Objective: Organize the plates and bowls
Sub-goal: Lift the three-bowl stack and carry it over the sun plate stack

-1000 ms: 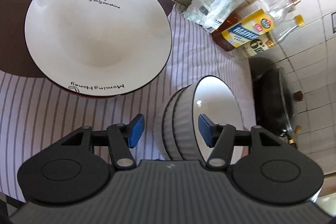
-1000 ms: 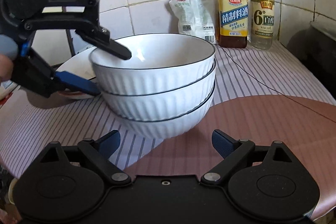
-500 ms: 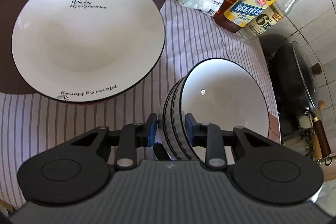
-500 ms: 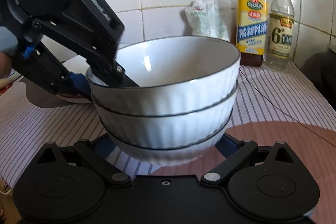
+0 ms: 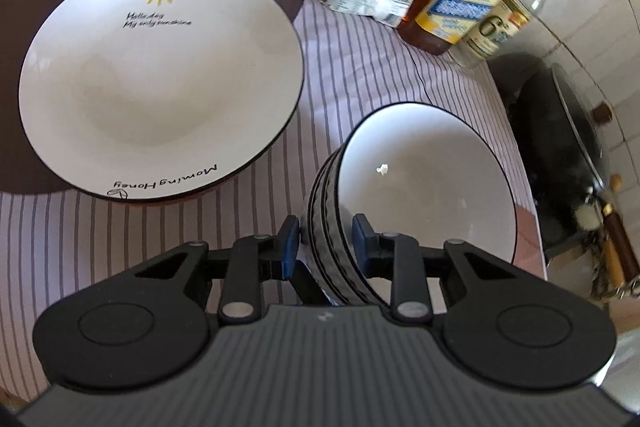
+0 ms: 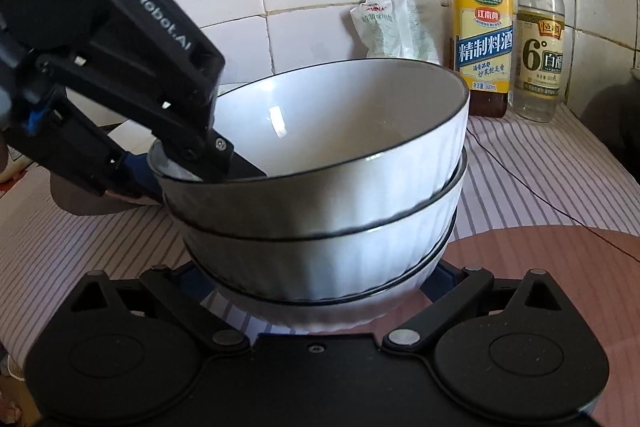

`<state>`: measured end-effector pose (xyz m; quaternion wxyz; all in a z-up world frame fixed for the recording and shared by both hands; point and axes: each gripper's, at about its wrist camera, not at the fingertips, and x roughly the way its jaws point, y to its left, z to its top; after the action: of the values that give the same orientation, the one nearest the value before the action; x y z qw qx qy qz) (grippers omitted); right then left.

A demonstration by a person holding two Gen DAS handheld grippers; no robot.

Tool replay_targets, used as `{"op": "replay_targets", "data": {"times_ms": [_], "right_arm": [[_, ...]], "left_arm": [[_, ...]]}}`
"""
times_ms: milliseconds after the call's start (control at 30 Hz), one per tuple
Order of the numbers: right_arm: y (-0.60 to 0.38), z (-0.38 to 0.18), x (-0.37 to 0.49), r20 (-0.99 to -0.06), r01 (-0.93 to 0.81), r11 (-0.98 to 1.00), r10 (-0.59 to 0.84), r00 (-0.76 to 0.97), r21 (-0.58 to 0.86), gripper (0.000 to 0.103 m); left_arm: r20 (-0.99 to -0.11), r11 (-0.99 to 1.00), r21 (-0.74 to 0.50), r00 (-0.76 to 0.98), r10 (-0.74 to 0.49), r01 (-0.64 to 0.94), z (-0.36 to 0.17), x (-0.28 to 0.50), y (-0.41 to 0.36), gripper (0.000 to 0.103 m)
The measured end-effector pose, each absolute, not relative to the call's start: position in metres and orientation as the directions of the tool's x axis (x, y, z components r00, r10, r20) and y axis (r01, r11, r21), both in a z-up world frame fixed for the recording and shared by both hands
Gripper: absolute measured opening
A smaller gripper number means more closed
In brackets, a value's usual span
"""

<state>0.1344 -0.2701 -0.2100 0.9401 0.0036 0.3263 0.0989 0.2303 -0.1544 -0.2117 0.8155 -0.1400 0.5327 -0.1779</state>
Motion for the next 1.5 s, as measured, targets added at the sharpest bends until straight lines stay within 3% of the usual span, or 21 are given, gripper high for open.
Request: {"op": "replay_targets", "data": {"times_ms": [567,867,1200,1500], "right_arm": [[-0.275,-0.206,0.127,-0.620,-0.222,0.971,0.229,0.751,0.090,0.100],[-0.273,-0.181,0.113,-0.602,-0.250,0.965,0.247,0.759,0.081,0.100],[-0.246,-0.140,0.121,-0.518,-0.309,0.949,0.291,0.804,0.053,0.100],[-0.201,-0.129,0.160,-0.499,-0.380,0.922,0.362,0.787,0.070,0.100]], "left_arm": [[-0.852,0.907,-0.334,0.328,-0.407,0.257,-0.202,0.224,-0.166,0.027],[-0.844,0.898,-0.299,0.350,-0.406,0.322,-0.166,0.205,-0.162,0.027],[-0.811,0.905,-0.283,0.424,-0.403,0.318,-0.117,0.202,-0.122,0.027],[-0.811,0.932,-0.255,0.468,-0.351,0.258,-0.109,0.219,-0.070,0.027]]}}
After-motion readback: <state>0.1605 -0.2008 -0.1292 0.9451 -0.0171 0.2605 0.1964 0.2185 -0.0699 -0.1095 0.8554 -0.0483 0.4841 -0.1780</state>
